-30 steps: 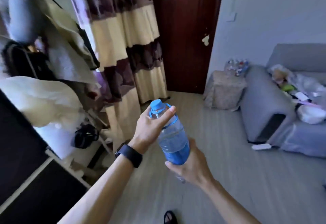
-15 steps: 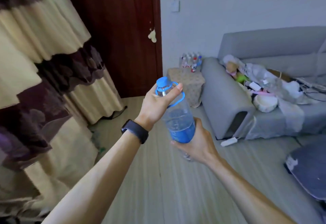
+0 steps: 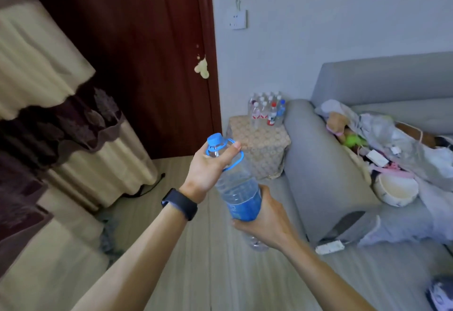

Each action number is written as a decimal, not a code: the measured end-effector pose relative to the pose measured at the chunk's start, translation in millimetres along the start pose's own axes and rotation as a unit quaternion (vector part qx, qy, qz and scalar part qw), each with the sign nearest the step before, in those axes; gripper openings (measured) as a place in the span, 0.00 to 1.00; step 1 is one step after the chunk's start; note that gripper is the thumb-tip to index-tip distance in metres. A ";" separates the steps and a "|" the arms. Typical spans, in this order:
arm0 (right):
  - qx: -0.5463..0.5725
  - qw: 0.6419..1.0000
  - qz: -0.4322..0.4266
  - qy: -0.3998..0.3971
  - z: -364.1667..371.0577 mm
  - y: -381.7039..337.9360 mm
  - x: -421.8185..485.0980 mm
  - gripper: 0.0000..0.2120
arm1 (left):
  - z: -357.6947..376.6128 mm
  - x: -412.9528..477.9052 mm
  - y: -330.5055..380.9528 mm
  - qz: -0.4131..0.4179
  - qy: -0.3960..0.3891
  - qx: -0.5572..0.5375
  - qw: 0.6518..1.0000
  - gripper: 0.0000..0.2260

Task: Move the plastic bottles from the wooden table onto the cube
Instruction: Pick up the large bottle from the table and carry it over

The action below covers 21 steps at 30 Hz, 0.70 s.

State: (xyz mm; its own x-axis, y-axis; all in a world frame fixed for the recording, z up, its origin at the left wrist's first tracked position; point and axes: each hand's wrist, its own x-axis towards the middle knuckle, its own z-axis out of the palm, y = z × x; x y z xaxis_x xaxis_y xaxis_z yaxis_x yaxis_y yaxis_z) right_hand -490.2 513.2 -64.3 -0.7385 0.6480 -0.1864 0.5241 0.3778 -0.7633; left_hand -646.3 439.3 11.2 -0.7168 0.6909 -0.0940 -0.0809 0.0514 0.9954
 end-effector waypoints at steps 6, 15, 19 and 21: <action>-0.042 0.998 -0.013 -0.037 -18.7 9.9 132.7 0.38 | 7.5 127.4 -16.9 -0.042 0.040 -0.022 0.998 0.15; -0.056 0.996 0.000 -0.074 -21.4 16.2 344.3 0.36 | 2.4 343.1 -50.1 -0.092 0.066 0.013 0.994 0.18; -0.037 0.996 0.023 -0.082 -32.2 10.5 434.3 0.39 | 5.6 433.6 -45.0 -0.099 0.068 0.011 0.993 0.15; -0.026 0.996 0.023 -0.085 -38.6 10.8 471.9 0.39 | 10.0 472.7 -42.8 -0.104 0.069 0.020 0.992 0.14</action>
State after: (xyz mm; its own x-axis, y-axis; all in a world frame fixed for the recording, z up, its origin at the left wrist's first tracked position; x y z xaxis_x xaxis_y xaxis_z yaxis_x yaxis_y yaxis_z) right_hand -816.6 848.6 -136.6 -0.7722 0.5455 -0.3258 0.5770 0.3872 -0.7192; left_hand -974.8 770.9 -75.7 -0.7757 0.5569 -0.2971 -0.2115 0.2141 0.9536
